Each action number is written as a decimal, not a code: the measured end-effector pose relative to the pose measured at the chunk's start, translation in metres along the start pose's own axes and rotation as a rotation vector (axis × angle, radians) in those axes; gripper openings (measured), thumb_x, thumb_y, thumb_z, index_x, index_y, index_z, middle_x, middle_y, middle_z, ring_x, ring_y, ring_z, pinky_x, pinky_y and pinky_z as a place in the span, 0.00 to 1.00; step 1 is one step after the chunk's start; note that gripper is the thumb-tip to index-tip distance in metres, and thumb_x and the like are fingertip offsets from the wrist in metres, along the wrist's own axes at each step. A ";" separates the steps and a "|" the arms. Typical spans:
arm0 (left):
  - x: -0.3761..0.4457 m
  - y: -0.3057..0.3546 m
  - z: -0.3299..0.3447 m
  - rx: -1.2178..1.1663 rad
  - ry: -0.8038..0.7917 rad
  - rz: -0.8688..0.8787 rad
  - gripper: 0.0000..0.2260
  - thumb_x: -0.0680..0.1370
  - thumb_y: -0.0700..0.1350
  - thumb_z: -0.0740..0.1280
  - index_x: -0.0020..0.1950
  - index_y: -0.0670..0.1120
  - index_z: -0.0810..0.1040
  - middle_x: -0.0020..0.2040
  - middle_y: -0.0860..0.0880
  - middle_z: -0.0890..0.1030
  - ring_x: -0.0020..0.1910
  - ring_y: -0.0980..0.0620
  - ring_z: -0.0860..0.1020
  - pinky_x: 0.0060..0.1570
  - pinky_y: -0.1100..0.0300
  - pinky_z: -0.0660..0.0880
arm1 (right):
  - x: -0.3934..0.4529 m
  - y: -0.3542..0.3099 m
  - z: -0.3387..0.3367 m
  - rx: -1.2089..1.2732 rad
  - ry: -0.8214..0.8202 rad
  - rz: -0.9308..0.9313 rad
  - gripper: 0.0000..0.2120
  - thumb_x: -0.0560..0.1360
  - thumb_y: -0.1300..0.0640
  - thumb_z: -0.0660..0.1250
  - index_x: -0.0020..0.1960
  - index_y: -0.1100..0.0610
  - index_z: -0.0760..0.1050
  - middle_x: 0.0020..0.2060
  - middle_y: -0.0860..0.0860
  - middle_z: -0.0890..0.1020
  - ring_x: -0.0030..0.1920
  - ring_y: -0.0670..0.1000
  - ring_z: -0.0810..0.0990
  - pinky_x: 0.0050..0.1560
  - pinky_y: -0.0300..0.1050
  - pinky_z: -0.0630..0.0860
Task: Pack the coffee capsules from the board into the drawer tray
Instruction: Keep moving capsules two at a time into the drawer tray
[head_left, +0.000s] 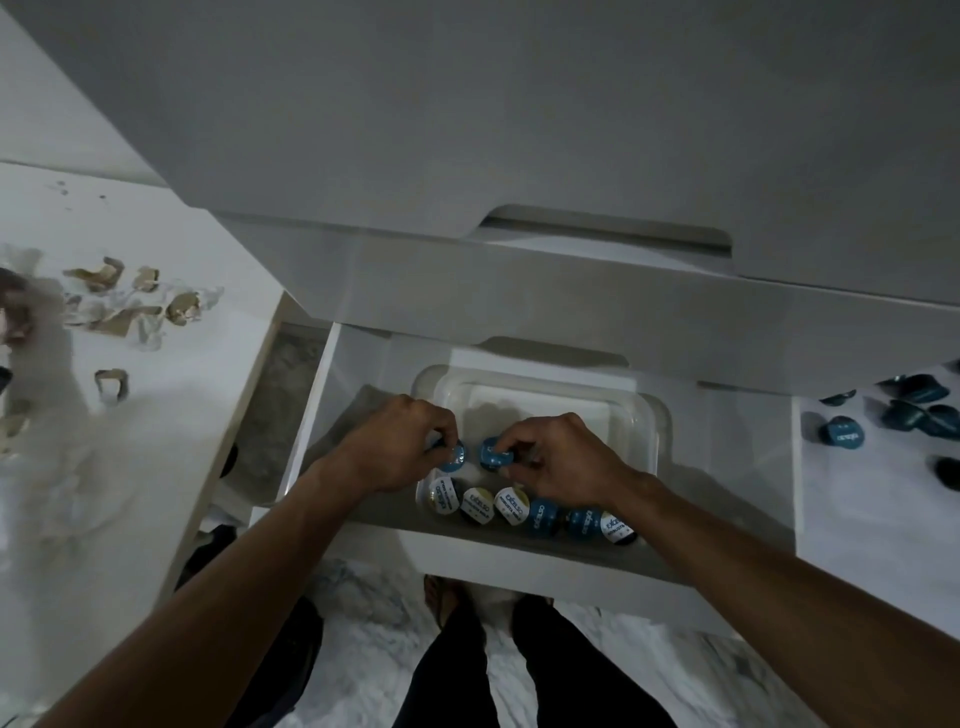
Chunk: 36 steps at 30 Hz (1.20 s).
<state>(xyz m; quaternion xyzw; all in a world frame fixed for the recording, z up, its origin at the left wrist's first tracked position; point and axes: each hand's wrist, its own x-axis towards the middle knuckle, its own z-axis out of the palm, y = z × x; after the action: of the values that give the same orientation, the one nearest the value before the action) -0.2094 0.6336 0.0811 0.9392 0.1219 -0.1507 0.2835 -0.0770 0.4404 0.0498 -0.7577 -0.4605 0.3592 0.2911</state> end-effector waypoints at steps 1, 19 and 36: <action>0.001 -0.001 0.000 0.006 -0.007 0.001 0.02 0.74 0.46 0.72 0.45 0.51 0.82 0.45 0.54 0.84 0.42 0.57 0.79 0.47 0.57 0.78 | 0.001 -0.001 0.001 0.005 -0.007 -0.001 0.12 0.72 0.59 0.74 0.56 0.54 0.82 0.49 0.48 0.85 0.43 0.40 0.81 0.46 0.30 0.77; 0.004 0.001 -0.002 0.063 -0.102 -0.053 0.05 0.74 0.49 0.71 0.48 0.54 0.78 0.45 0.56 0.82 0.45 0.55 0.78 0.49 0.53 0.77 | 0.009 -0.004 0.006 -0.025 -0.126 -0.013 0.12 0.73 0.55 0.73 0.56 0.50 0.80 0.47 0.49 0.85 0.44 0.46 0.82 0.48 0.47 0.81; -0.048 0.045 -0.027 -0.132 0.335 -0.168 0.16 0.72 0.54 0.73 0.59 0.53 0.79 0.54 0.56 0.83 0.37 0.68 0.76 0.57 0.46 0.77 | -0.035 -0.048 -0.030 0.225 0.314 0.015 0.21 0.70 0.51 0.76 0.61 0.49 0.78 0.50 0.44 0.83 0.43 0.39 0.81 0.45 0.27 0.75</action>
<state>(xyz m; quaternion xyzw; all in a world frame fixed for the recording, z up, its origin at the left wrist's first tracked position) -0.2338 0.6060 0.1419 0.9170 0.2551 -0.0071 0.3065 -0.0871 0.4249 0.1137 -0.7705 -0.3608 0.2880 0.4396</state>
